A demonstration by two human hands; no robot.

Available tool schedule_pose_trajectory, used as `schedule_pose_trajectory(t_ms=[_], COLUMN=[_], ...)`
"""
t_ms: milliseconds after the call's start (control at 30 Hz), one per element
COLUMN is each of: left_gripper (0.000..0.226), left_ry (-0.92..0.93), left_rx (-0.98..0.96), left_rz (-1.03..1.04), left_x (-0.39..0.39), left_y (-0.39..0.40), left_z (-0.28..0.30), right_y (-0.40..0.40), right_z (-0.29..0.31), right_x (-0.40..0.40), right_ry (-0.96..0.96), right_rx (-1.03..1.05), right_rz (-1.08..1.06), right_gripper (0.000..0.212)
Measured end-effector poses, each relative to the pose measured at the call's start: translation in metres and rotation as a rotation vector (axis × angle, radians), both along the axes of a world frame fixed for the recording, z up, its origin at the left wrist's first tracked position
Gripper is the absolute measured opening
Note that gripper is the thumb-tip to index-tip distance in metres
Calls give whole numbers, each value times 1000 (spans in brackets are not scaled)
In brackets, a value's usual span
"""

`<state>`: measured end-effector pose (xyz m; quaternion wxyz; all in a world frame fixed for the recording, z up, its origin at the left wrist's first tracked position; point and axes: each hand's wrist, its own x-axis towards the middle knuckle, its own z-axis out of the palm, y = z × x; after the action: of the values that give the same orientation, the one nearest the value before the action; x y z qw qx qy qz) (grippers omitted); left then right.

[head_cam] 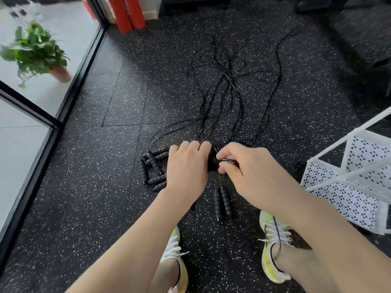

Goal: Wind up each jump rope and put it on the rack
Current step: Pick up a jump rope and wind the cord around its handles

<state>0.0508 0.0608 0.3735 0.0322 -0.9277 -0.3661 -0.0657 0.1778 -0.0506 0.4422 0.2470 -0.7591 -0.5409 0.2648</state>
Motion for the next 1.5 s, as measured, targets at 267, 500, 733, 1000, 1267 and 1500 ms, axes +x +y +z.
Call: schedule_pose_trajectory(t_ms=[267, 500, 733, 1000, 1267, 1500], left_gripper=[39, 33, 68, 82, 75, 45], left_ry=[-67, -101, -149, -349, -466, -233], left_rx=[26, -43, -222, -344, -386, -261], left_rz=[-186, -297, -347, -355, 86, 187], left_x=[4, 5, 10, 7, 8, 14], left_y=[-7, -10, -18, -21, -11, -17], left_z=[-10, -9, 3, 21, 25, 20], right_y=[5, 9, 10, 7, 13, 14], right_z=[-2, -12, -24, -47, -62, -67], right_x=[36, 61, 76, 71, 22, 0], right_ry=[-127, 162, 479, 969, 825, 1045], right_rx=[100, 72, 94, 95, 38, 72], right_rz=[-55, 54, 20, -57, -112, -224], right_gripper=[10, 7, 14, 13, 20, 48])
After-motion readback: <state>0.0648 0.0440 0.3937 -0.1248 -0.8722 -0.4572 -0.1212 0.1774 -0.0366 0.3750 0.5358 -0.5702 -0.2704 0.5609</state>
